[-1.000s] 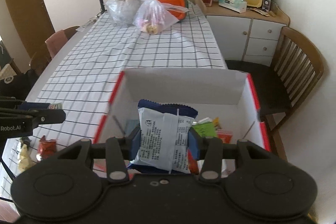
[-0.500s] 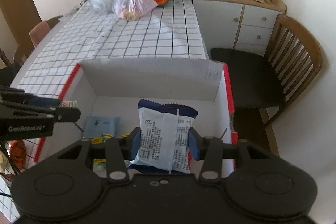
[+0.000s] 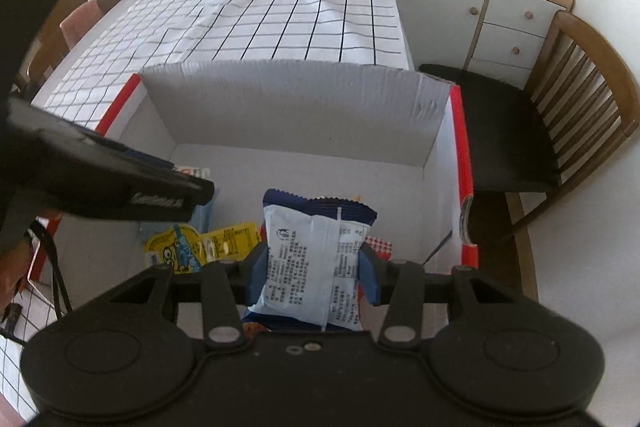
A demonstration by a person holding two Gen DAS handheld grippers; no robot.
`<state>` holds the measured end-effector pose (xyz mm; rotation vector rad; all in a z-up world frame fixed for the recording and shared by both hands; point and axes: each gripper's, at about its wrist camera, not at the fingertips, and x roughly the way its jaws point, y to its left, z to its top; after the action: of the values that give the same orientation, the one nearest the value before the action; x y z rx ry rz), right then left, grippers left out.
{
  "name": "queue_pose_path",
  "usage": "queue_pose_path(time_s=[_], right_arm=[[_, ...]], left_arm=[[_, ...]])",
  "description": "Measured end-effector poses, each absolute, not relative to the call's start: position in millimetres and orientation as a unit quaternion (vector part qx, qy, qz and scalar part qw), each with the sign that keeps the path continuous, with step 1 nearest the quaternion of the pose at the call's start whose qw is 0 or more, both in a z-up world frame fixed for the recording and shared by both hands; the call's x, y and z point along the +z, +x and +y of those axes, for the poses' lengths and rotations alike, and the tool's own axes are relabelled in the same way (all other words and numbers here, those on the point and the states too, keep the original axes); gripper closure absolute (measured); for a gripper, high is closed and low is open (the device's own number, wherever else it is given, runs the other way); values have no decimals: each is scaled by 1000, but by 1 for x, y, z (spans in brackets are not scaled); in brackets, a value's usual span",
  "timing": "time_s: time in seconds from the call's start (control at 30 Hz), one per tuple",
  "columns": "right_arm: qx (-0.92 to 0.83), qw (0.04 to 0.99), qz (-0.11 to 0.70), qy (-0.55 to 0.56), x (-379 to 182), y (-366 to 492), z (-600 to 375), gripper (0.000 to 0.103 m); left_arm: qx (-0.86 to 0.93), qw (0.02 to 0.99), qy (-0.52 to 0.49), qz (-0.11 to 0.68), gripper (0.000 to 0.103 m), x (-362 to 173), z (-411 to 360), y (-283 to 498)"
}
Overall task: Organize snacks
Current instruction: 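Carry drink pouch and white packet into the red box and release both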
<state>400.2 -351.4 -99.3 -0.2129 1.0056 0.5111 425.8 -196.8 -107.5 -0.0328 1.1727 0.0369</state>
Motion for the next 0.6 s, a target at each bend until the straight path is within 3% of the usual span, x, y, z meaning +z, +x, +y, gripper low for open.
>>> queue_pose_path(time_s=[0.6], right_arm=[[246,827,495,-105,-109,402,-346,56]], left_arm=[[8,785,-22,619,67,-133,-193,447]])
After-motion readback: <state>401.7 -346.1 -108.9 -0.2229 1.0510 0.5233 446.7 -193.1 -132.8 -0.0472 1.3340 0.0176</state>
